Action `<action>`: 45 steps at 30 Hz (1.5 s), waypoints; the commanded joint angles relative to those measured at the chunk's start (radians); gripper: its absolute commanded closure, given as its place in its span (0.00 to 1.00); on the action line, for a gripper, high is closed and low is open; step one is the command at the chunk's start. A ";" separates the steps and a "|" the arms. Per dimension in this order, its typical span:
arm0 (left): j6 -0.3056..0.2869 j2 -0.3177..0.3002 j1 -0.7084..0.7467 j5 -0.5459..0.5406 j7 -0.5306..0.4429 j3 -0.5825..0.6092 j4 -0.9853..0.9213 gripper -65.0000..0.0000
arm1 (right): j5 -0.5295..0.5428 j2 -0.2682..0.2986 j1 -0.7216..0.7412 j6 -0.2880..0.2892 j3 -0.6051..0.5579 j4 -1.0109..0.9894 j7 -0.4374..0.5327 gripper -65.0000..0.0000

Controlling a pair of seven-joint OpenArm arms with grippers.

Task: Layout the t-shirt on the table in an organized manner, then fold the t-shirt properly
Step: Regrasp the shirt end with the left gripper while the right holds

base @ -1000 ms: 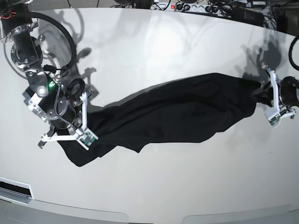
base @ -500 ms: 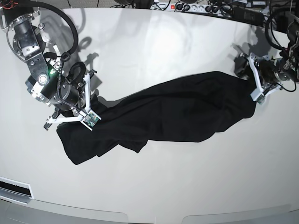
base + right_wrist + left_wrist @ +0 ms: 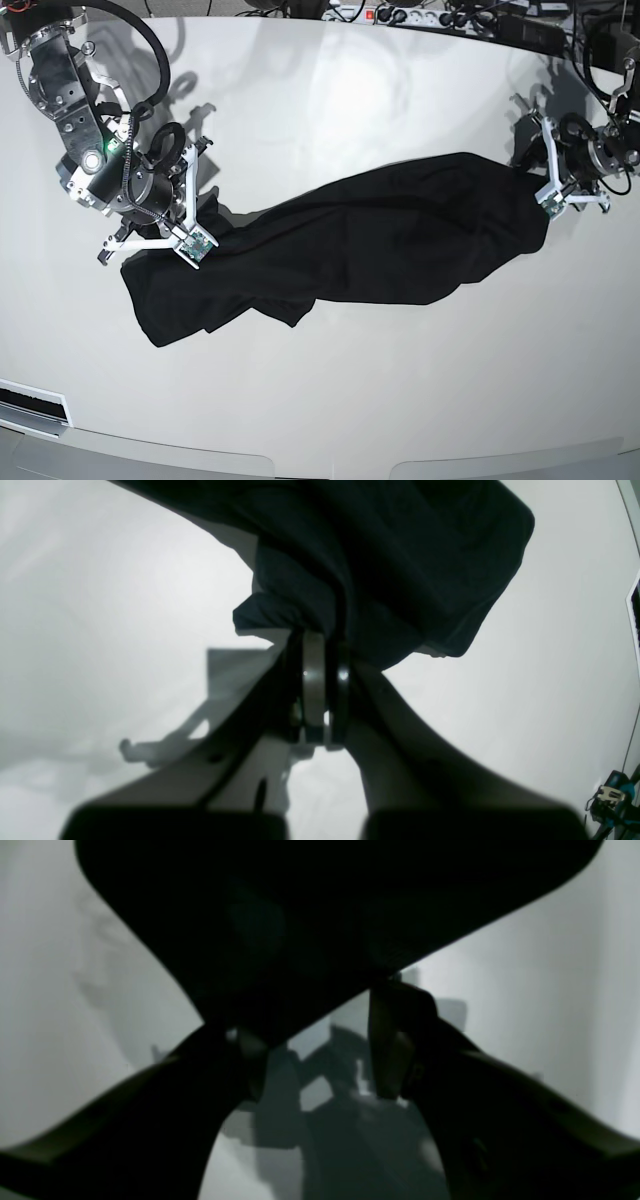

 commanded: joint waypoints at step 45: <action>-0.139 -0.428 -0.406 -0.298 0.310 0.481 0.308 1.00 | -0.001 0.032 0.013 0.121 0.009 0.036 -0.131 1.00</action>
